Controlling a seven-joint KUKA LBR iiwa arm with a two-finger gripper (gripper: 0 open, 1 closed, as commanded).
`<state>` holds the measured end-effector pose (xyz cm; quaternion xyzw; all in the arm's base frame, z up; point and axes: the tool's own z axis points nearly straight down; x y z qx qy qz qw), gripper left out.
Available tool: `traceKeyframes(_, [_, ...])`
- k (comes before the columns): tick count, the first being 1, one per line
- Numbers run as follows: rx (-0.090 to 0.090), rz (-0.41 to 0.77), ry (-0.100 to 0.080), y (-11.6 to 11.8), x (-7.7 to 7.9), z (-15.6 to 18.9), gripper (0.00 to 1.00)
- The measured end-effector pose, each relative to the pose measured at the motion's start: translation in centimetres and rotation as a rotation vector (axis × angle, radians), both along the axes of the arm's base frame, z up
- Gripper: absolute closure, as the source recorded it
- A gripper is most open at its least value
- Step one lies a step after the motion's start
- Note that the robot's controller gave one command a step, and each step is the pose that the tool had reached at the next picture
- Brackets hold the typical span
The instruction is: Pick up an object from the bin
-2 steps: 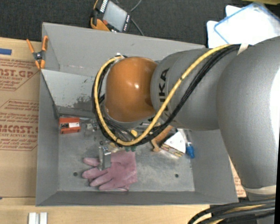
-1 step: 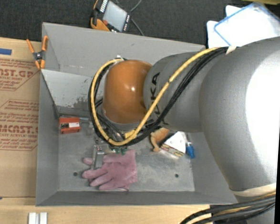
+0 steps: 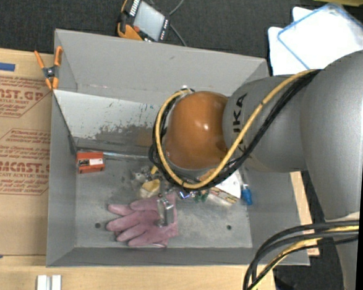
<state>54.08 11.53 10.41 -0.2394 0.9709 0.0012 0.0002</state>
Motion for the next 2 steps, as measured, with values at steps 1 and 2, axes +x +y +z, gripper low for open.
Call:
traceKeyframes(1, [0.006,-0.190,-0.004,0.03,-2.68,-3.38,1.00])
traceKeyframes(2, [0.006,-0.190,-0.004,0.03,-2.68,-3.38,1.00])
